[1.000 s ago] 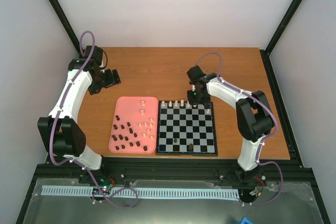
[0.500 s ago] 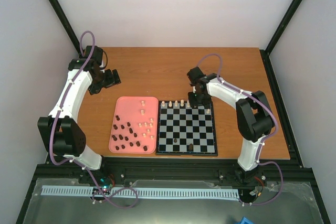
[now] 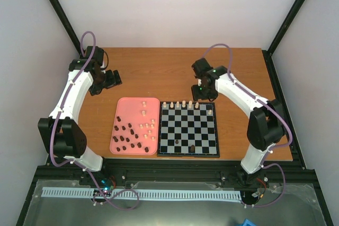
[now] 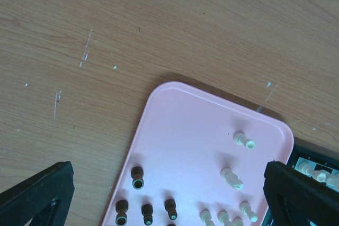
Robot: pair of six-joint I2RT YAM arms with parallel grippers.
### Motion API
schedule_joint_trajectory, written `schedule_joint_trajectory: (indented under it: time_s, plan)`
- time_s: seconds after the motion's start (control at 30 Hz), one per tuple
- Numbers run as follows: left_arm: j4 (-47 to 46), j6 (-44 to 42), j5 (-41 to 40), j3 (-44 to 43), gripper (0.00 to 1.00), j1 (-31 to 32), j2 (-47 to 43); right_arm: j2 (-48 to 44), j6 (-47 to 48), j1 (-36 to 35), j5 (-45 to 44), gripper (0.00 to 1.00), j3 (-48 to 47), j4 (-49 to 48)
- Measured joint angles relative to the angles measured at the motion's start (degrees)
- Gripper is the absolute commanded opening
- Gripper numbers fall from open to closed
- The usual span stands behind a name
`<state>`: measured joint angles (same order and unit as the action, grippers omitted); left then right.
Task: Set up the chess pieces on the board
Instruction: Place the chess piece on the chessboard, then pick up the chess piece from the storage box.
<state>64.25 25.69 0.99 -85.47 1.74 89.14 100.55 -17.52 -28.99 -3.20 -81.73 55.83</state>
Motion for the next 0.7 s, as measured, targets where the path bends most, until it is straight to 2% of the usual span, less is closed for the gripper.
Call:
schedule_joint_trajectory:
  time_s: [0.2,0.47,0.6,0.7]
  plan:
    - [0.0,0.0,-0.2,0.0,1.0,0.0,0.0,1.8,1.1,-2.7,0.5,0.61,-14.4,2.9]
    - [0.0,0.0,-0.3,0.0,1.0,0.0,0.0,19.6,1.7,-14.1,6.5,0.63,-35.7,1.0]
    - [0.0,0.0,-0.3,0.0,1.0,0.0,0.0,27.5,1.8,-17.7,10.4,0.64,-39.2,0.7]
    - [0.0,0.0,-0.2,0.0,1.0,0.0,0.0,29.8,1.9,-19.0,11.8,0.64,-39.6,0.7]
